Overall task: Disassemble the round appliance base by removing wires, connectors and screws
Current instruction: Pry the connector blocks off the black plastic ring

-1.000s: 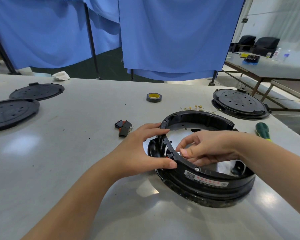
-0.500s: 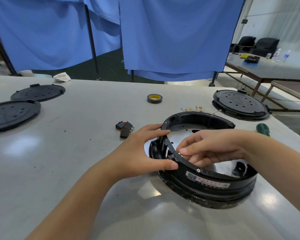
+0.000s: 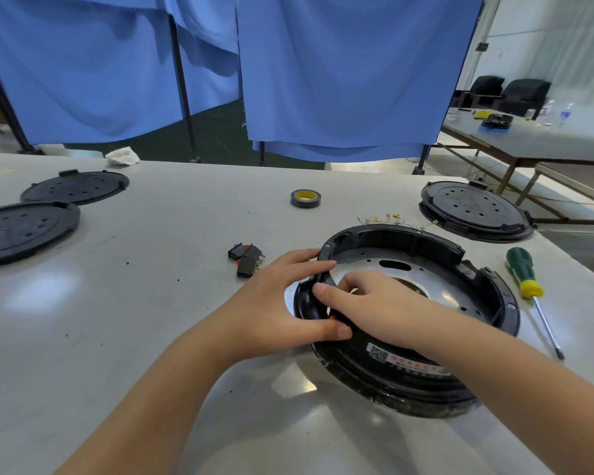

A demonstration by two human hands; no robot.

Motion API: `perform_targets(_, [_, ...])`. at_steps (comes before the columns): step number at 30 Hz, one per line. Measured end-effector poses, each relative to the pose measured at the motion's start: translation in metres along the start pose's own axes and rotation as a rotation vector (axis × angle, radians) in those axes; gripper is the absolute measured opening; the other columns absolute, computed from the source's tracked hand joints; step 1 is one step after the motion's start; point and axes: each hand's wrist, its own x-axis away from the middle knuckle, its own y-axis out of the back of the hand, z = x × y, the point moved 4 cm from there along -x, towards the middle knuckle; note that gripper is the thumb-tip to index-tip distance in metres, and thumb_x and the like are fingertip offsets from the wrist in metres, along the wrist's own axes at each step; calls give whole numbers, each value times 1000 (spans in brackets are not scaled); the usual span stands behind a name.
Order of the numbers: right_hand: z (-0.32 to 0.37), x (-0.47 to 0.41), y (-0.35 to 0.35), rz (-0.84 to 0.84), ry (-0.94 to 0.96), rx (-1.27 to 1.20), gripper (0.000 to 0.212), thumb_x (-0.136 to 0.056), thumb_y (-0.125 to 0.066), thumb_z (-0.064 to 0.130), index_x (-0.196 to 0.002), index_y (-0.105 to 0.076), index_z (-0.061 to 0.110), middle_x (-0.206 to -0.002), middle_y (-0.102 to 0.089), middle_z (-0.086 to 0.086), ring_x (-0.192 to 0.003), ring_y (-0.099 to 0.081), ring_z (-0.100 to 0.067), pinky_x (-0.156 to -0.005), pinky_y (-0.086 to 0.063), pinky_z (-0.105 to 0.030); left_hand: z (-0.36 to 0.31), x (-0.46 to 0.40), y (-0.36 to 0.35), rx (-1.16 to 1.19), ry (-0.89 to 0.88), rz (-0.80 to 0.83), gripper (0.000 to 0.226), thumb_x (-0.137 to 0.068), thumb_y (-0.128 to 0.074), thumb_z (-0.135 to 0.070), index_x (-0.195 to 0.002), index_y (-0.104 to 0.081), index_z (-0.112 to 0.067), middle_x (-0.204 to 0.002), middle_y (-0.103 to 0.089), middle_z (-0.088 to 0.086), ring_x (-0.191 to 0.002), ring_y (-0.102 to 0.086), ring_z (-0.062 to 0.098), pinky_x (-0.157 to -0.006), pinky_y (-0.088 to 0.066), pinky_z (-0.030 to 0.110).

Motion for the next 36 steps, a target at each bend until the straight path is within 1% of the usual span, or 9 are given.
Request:
perform_targets(5, [-2, -1, -1, 9, 36, -33, 40, -86, -46, 63, -79, -55, 25, -73, -63, 8, -69, -57, -7, -59, -36, -27, 1, 0, 0, 1, -15, -2, 87, -49, -73, -68, -131, -48, -50, -129, -34, -44, -117, -25, -32, -85, -28, -2])
perform_targets(9, [1, 0, 0, 3, 61, -11, 37, -89, -44, 60, -81, -54, 25, -68, -60, 8, -64, -55, -6, -56, -35, -26, 1, -1, -1, 1, -18, -2, 86, -50, -73, -67, -131, -47, -51, -132, -34, -42, -120, -25, -29, -87, -29, 2])
perform_targets(14, [5, 4, -1, -4, 90, 38, 35, -91, -39, 58, -82, -50, 26, -79, -65, 4, -72, -60, -12, -65, -45, -30, 0, 0, 0, 14, -28, -5, 79, -51, -74, -64, -125, -46, -57, -129, -35, -44, -119, -28, -29, -85, -28, -3])
perform_targets(16, [5, 5, 0, -12, 66, 46, 35, -90, -40, 59, -83, -50, 27, -80, -65, 5, -73, -60, -11, -62, -44, -28, 0, 0, 0, 26, -27, -11, 79, -51, -74, -64, -124, -48, -56, -128, -36, -45, -118, -29, -29, -83, -29, -6])
perform_targets(18, [6, 5, 1, -20, 31, 56, 38, -88, -41, 62, -84, -53, 26, -79, -66, 6, -72, -59, -9, -60, -41, -27, 0, 0, 0, 20, -21, -13, 82, -50, -74, -64, -127, -49, -53, -130, -36, -44, -118, -28, -30, -85, -30, -2])
perform_targets(21, [9, 8, 4, -30, 5, 145, 49, -88, -39, 64, -75, -58, 22, -67, -63, 6, -64, -58, -10, -55, -39, -28, 1, 0, 0, 14, -15, -6, 84, -50, -74, -64, -129, -49, -50, -130, -35, -43, -117, -27, -31, -86, -29, 0])
perform_targets(24, [11, 11, 7, -50, 7, 296, 59, -88, -31, 67, -61, -52, 20, -52, -51, 4, -52, -51, -13, -49, -31, -29, 1, 0, 0, 24, -14, -8, 83, -51, -76, -62, -129, -50, -49, -128, -35, -46, -116, -28, -31, -84, -29, -4])
perform_targets(27, [6, 12, 7, -43, -5, 324, 60, -89, -24, 68, -59, -46, 20, -53, -47, 3, -51, -47, -15, -50, -30, -30, 2, 0, 0, 10, -6, -7, 85, -50, -75, -64, -130, -49, -50, -134, -35, -41, -120, -27, -29, -89, -29, 2])
perform_targets(36, [3, 8, 2, 11, 9, 232, 62, -94, -22, 61, -54, -44, 20, -50, -47, 4, -49, -46, -13, -50, -30, -29, 3, 0, -1, -10, 4, -3, 85, -49, -72, -69, -129, -47, -53, -137, -33, -40, -120, -26, -28, -96, -26, 8])
